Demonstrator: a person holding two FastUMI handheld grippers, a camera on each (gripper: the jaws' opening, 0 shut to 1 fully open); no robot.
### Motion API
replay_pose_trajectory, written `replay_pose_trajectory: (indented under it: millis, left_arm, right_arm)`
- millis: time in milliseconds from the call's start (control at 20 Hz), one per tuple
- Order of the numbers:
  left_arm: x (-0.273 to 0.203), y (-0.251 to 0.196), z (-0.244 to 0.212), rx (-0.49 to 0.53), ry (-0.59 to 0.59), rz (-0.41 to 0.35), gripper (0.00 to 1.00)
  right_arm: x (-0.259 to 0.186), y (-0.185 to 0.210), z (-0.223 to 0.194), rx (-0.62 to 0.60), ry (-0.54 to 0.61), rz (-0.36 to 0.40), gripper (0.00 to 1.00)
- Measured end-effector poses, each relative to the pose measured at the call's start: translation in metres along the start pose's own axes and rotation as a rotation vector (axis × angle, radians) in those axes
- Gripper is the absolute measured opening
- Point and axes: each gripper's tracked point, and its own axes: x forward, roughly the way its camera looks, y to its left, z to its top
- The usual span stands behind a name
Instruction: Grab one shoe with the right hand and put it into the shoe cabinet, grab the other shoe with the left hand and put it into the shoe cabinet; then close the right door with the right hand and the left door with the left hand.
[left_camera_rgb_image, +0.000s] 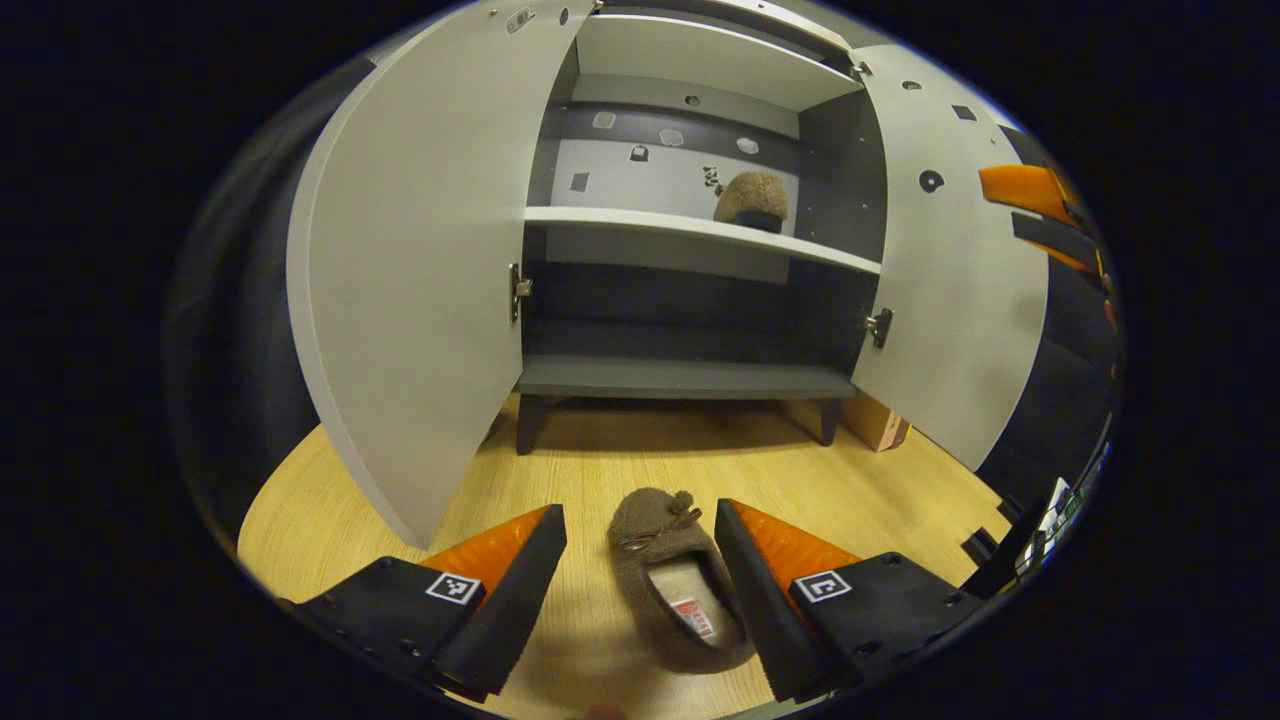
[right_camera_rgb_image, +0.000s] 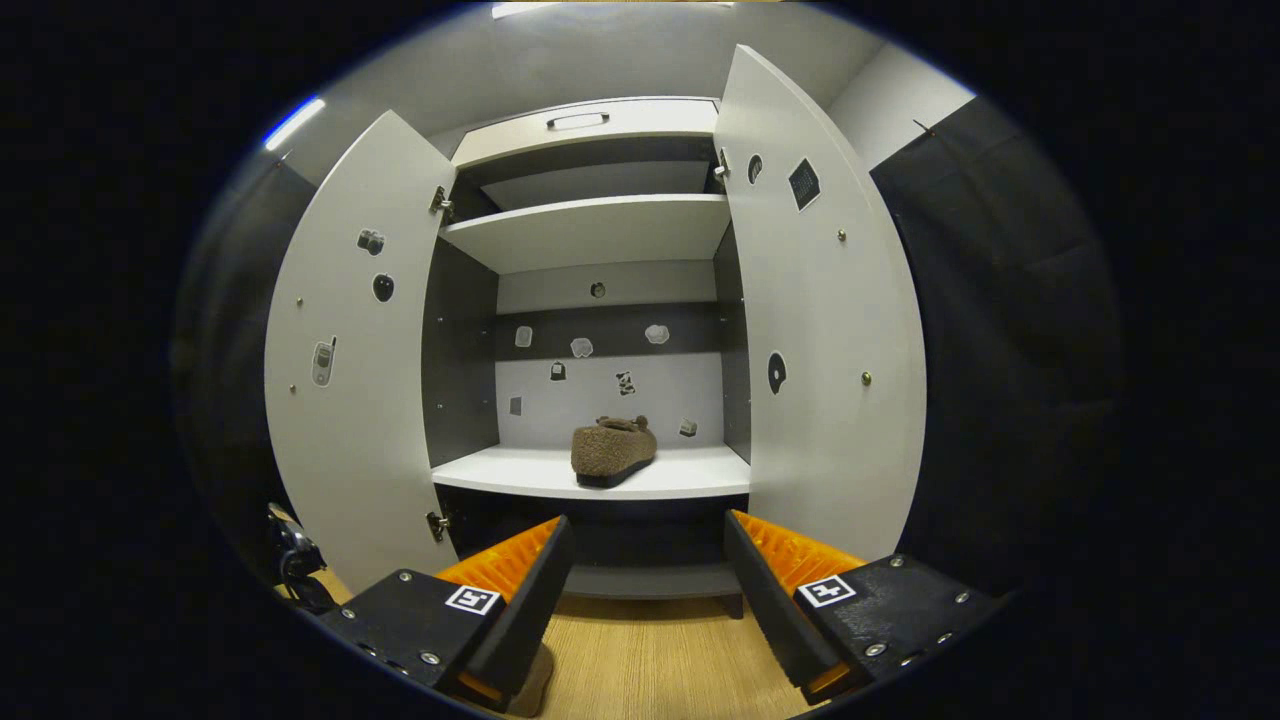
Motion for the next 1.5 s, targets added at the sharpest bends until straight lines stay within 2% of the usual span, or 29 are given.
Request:
replay_pose_trajectory:
  millis: [200,350,550,650,700,750,900,950,1000,1050,1200,1300,1500]
  left_arm:
    - [0.019,0.004,-0.038,-0.005,0.080,0.022,0.98]
    - [0.028,0.000,-0.059,-0.011,0.137,0.004,0.98]
    - [0.040,0.000,-0.084,-0.072,0.225,0.009,1.00]
    - [0.046,0.004,-0.094,-0.061,0.260,0.018,0.97]
    - [0.049,0.004,-0.097,-0.061,0.280,0.015,0.94]
    - [0.051,-0.001,-0.101,-0.070,0.294,0.000,0.82]
    - [0.053,-0.010,-0.098,-0.078,0.315,-0.034,0.65]
    - [0.054,-0.008,-0.097,-0.061,0.316,-0.021,0.47]
    - [0.056,-0.001,-0.097,-0.040,0.324,0.000,0.40]
    - [0.057,0.001,-0.099,-0.042,0.356,0.010,0.17]
    - [0.061,0.003,-0.096,-0.087,0.386,0.013,0.07]
    - [0.059,-0.002,-0.097,-0.064,0.380,-0.016,0.07]
    - [0.055,-0.010,-0.087,-0.126,0.378,-0.037,0.06]
  right_arm:
    - [0.000,-0.007,-0.013,0.008,0.030,0.009,0.93]
    - [0.002,-0.012,-0.023,0.017,0.046,0.010,0.93]
    - [0.001,-0.018,-0.033,0.037,0.060,0.016,0.93]
    - [0.002,-0.022,-0.035,0.046,0.066,0.019,0.93]
    - [0.002,-0.023,-0.037,0.050,0.068,0.024,0.93]
    - [0.001,-0.025,-0.038,0.055,0.069,0.025,0.93]
    - [0.001,-0.028,-0.041,0.070,0.071,0.032,0.93]
    - [0.001,-0.029,-0.042,0.073,0.070,0.037,0.93]
    - [0.000,-0.030,-0.042,0.075,0.068,0.039,0.93]
    - [0.000,-0.031,-0.042,0.076,0.064,0.040,0.93]
    - [-0.001,-0.031,-0.043,0.081,0.058,0.046,0.92]
    - [-0.003,-0.031,-0.042,0.074,0.048,0.049,0.92]
    - [-0.004,-0.027,-0.041,0.078,0.043,0.062,0.92]
